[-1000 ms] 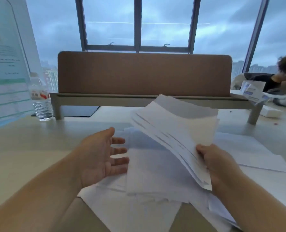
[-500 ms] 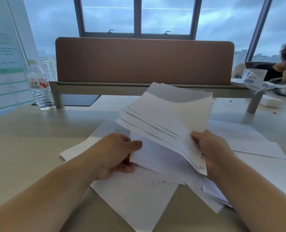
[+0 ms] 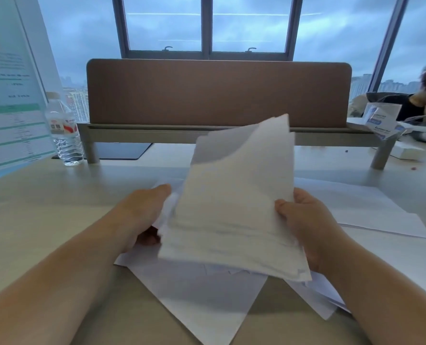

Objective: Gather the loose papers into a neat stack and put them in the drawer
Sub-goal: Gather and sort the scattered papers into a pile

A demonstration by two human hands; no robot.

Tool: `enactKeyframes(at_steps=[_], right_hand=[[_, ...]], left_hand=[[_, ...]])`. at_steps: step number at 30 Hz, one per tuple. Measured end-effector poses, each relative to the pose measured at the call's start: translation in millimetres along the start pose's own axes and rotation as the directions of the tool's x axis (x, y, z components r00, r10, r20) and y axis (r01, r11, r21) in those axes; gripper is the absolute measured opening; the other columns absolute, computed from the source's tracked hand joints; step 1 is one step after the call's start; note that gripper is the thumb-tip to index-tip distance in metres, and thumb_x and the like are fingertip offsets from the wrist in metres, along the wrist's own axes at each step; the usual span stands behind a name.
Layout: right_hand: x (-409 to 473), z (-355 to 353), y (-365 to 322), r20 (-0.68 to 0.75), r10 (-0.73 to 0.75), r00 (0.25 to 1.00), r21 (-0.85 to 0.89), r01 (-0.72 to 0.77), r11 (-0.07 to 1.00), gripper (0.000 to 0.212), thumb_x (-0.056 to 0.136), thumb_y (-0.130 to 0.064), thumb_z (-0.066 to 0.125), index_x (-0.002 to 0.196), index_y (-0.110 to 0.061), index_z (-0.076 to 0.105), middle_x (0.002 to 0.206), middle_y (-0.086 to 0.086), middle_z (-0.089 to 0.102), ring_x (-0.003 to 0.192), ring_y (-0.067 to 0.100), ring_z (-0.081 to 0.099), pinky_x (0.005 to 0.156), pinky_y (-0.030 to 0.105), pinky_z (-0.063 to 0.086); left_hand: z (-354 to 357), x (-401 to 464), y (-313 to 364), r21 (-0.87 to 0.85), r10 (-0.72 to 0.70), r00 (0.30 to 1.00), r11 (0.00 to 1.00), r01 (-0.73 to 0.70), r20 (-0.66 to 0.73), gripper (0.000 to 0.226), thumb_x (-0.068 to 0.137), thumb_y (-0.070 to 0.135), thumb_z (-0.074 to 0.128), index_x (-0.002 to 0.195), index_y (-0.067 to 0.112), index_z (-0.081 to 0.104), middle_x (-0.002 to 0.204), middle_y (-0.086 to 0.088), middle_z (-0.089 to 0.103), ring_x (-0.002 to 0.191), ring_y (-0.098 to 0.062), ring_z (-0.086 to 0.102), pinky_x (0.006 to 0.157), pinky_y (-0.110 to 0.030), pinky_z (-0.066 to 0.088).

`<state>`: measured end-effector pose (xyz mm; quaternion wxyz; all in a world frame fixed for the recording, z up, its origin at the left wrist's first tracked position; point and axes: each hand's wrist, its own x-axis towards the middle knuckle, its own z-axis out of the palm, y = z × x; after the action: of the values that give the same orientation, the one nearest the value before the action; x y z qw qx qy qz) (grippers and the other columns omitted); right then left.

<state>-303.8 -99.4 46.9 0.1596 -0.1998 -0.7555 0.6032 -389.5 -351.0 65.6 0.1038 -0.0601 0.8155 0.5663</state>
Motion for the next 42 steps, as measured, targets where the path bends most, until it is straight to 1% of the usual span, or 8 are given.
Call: enactKeyframes(at_steps=[3, 7, 13, 18, 21, 27, 35, 42], right_hand=[[-3, 10, 6, 0.074, -0.132, 0.988, -0.314, 0.149, 0.938, 0.015, 0.1, -0.019, 0.053, 0.104, -0.024, 0.067, 0.098, -0.004, 0.073, 0.087, 0.02, 0.068, 0.077, 0.033, 0.054], [-4, 12, 9, 0.136, -0.16, 0.978, -0.414, 0.203, 0.887, 0.01, 0.103, -0.022, 0.05, 0.103, -0.021, 0.06, 0.093, -0.005, 0.067, 0.081, 0.013, 0.062, 0.062, 0.025, 0.043], [-2, 11, 9, 0.062, -0.118, 0.991, -0.282, 0.131, 0.95, 0.017, 0.098, -0.026, 0.05, 0.106, -0.025, 0.066, 0.1, -0.001, 0.074, 0.092, 0.027, 0.07, 0.088, 0.048, 0.059], [-4, 11, 5, 0.032, -0.092, 0.995, -0.253, 0.097, 0.963, 0.011, 0.099, -0.023, 0.055, 0.103, -0.025, 0.065, 0.099, -0.001, 0.073, 0.091, 0.026, 0.069, 0.088, 0.048, 0.058], [-6, 12, 2, 0.001, -0.067, 0.998, -0.163, 0.066, 0.984, 0.014, 0.095, -0.028, 0.061, 0.108, -0.028, 0.065, 0.103, -0.003, 0.073, 0.093, 0.025, 0.07, 0.089, 0.05, 0.059], [-8, 3, -7, 0.085, 0.058, 0.995, 0.192, -0.073, 0.979, 0.017, 0.095, -0.025, 0.068, 0.109, -0.016, 0.073, 0.095, 0.009, 0.081, 0.086, 0.033, 0.077, 0.081, 0.047, 0.064], [-12, -1, -11, 0.188, 0.118, 0.975, 0.308, -0.172, 0.936, 0.018, 0.1, -0.02, 0.062, 0.112, -0.014, 0.073, 0.094, 0.014, 0.081, 0.08, 0.034, 0.078, 0.068, 0.042, 0.063], [-8, -6, -14, 0.065, 0.081, 0.995, 0.488, -0.103, 0.867, 0.023, 0.106, -0.006, 0.05, 0.106, -0.02, 0.068, 0.092, 0.011, 0.076, 0.055, 0.018, 0.072, 0.041, 0.025, 0.053]], left_hand=[[3, -5, 0, 0.161, 0.045, 0.998, 0.986, -0.053, 0.049, 0.048, 0.09, 0.058, 0.065, 0.084, 0.011, 0.073, 0.08, -0.011, 0.076, 0.073, -0.032, 0.071, 0.072, -0.037, 0.057], [7, -8, -2, 0.414, 0.182, 0.979, 0.887, -0.203, 0.09, 0.027, 0.085, 0.042, 0.077, 0.099, 0.02, 0.071, 0.092, 0.0, 0.078, 0.084, -0.022, 0.074, 0.078, -0.035, 0.059], [8, -8, -1, 0.281, 0.127, 0.98, 0.945, -0.167, 0.156, 0.02, 0.095, 0.036, 0.072, 0.099, 0.016, 0.072, 0.088, -0.001, 0.08, 0.081, -0.023, 0.075, 0.065, -0.029, 0.053], [8, -4, -5, 0.306, 0.254, 0.959, 0.909, -0.282, 0.128, 0.014, 0.1, 0.021, 0.062, 0.099, 0.023, 0.075, 0.083, 0.005, 0.081, 0.075, -0.02, 0.076, 0.061, -0.026, 0.056], [7, 0, -3, 0.056, 0.305, 0.946, 0.948, -0.312, 0.111, 0.019, 0.104, 0.013, 0.058, 0.104, 0.018, 0.076, 0.09, 0.0, 0.083, 0.086, -0.029, 0.079, 0.079, -0.041, 0.064], [8, -4, 6, -0.36, 0.268, 0.961, 0.905, -0.227, 0.068, 0.021, 0.104, 0.012, 0.058, 0.116, 0.016, 0.075, 0.103, -0.008, 0.083, 0.092, -0.031, 0.078, 0.075, -0.04, 0.062], [11, -8, 5, -0.385, 0.291, 0.95, 0.895, -0.227, 0.116, 0.021, 0.105, 0.014, 0.055, 0.112, 0.014, 0.075, 0.099, -0.012, 0.082, 0.075, -0.025, 0.077, 0.07, -0.037, 0.061], [-1, 0, 6, -0.045, 0.281, 0.958, 0.958, -0.283, -0.052, 0.027, 0.102, 0.035, 0.055, 0.093, 0.015, 0.072, 0.095, -0.004, 0.074, 0.084, -0.029, 0.065, 0.076, -0.035, 0.051]])
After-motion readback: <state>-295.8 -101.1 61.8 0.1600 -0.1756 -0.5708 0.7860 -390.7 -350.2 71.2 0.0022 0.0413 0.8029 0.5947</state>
